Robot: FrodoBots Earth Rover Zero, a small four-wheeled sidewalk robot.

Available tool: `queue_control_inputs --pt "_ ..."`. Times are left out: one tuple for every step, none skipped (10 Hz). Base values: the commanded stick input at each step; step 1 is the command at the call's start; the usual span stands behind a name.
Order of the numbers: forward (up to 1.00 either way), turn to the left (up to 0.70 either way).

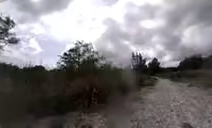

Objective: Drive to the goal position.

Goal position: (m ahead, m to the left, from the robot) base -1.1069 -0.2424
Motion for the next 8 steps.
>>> queue_control_inputs --pt "0.01 0.03" --pt "0.17 0.06" --pt "0.7 -0.02" --pt "0.7 -0.1" --pt "0.7 -0.11" --pt "0.7 -0.11" --pt "0.69 -0.11" --pt "0.67 -0.11"
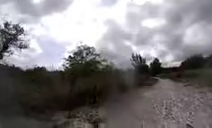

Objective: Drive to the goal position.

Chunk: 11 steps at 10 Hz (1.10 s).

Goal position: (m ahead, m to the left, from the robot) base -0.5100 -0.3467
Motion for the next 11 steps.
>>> queue_control_inputs --pt "0.66 -0.11" --pt "0.66 -0.11" --pt "0.67 -0.1" --pt "0.67 -0.1" --pt "0.67 -0.1" --pt "0.65 -0.11" --pt "0.63 -0.12" --pt "0.63 -0.12" --pt "0.63 -0.12" --pt "0.63 -0.12" --pt "0.63 -0.12"
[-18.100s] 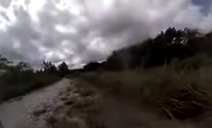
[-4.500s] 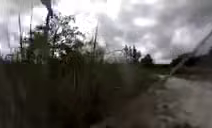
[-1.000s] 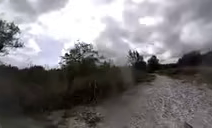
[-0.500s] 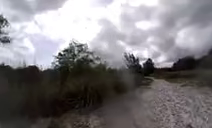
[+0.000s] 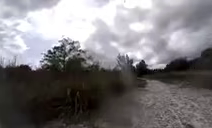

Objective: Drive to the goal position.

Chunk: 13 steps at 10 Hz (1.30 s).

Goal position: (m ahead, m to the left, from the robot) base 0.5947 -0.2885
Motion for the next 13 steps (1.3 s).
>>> queue_control_inputs --pt "0.63 -0.12" --pt "0.63 -0.12" --pt "0.63 -0.12" --pt "0.63 -0.12" --pt "0.63 -0.12" --pt "0.63 0.0" --pt "0.61 0.01" --pt "0.6 0.01" --pt "0.59 -0.02" --pt "0.59 -0.09" --pt "0.59 -0.12" --pt "0.59 -0.12" --pt "0.59 -0.12"
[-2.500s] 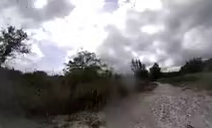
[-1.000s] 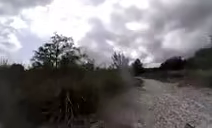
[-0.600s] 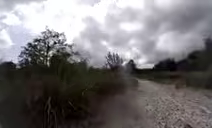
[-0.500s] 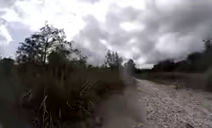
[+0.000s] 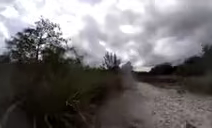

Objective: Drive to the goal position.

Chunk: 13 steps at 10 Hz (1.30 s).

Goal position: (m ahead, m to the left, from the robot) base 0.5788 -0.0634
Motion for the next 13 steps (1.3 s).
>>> queue_control_inputs --pt "0.59 -0.12" --pt "0.59 -0.12" --pt "0.59 -0.12" --pt "0.59 -0.12" --pt "0.59 -0.12" --pt "0.59 -0.12" --pt "0.59 -0.12" --pt "0.59 -0.12" --pt "0.59 -0.12" --pt "0.59 -0.12" --pt "0.59 -0.12" --pt "0.59 -0.12" --pt "0.59 -0.12"
